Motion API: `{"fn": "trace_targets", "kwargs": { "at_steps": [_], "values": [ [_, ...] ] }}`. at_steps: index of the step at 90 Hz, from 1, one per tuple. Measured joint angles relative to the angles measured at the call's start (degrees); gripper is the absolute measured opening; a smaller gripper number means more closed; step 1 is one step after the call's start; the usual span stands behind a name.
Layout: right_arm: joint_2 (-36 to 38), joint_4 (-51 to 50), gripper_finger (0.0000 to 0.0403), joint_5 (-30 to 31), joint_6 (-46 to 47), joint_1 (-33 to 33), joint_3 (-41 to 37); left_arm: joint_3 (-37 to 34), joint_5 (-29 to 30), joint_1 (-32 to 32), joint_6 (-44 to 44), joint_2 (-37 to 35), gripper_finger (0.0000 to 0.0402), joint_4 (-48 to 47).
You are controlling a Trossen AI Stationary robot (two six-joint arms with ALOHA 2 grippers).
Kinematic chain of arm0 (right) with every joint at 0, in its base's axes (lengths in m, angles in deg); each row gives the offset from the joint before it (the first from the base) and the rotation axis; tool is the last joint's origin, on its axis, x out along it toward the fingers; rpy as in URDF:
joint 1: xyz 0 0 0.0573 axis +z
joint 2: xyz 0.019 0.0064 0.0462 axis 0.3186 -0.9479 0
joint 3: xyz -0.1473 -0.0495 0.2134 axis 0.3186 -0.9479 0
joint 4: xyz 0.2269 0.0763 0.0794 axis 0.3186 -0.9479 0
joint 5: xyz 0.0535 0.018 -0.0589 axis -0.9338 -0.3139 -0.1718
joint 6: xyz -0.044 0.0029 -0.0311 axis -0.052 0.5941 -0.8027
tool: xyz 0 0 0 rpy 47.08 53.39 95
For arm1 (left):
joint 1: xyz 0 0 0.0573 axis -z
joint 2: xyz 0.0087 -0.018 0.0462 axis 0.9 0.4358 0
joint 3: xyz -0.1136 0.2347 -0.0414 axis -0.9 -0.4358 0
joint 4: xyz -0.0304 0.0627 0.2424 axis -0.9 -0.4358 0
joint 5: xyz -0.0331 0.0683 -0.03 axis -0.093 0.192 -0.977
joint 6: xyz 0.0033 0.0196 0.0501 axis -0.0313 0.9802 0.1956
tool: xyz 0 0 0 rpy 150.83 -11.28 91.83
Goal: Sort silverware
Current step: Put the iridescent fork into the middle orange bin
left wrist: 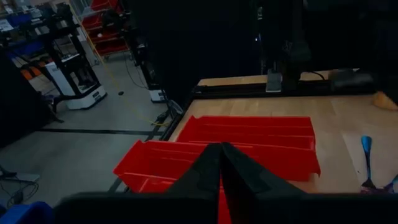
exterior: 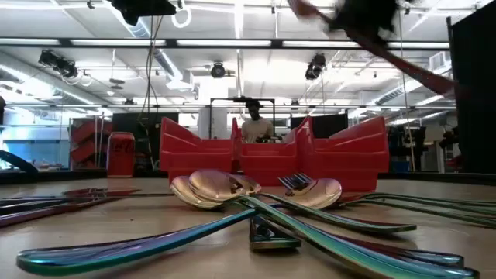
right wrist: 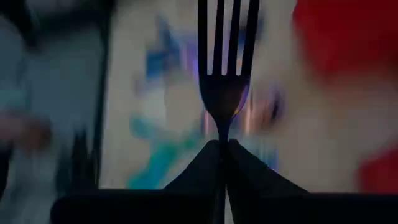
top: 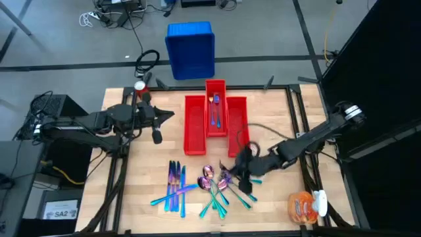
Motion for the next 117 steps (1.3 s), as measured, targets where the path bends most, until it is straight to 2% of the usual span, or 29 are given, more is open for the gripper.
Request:
{"fn": "trace_targets", "kwargs": {
  "at_steps": [7,15,29,50,70,81,102,110,117],
  "values": [
    [1.6,5.0,0.0000,7.4,-3.2,-2.7,0.0,0.0,0.0,0.0,0.0,0.0,0.0000,0.0],
    [2.1,11.0,0.0000,13.2,-4.5,-7.5,0.1,0.0,0.0,0.0,0.0,0.0,0.0000,0.0],
    [0.3,16.2,0.0000,12.9,-3.2,-19.2,0.1,0.0,0.0,0.0,0.0,0.0,0.0000,0.0],
    [-6.4,17.8,0.0000,1.4,4.7,-36.8,0.0,0.0,0.0,0.0,0.0,0.0,0.0000,0.1],
    [-12.0,19.0,0.0004,-6.1,8.9,-46.4,0.0,0.0,0.0,0.0,0.0,0.0,0.0000,0.0],
    [-12.9,18.9,0.0021,-11.3,10.4,-48.9,0.0,0.0,0.0,0.0,0.0,0.0,0.0000,0.0],
    [-12.3,20.5,0.0088,-12.8,9.2,-49.3,0.0,0.0,0.0,0.0,0.0,0.0,0.0000,0.0],
    [-12.0,22.1,0.0116,-16.8,6.6,-49.5,0.0,0.0,0.0,0.0,0.0,0.0,0.0000,0.0],
    [-10.8,24.9,0.0136,-22.9,3.9,-49.4,0.0,0.0,0.0,0.0,0.0,0.0,0.0000,0.0]
  ]
}}
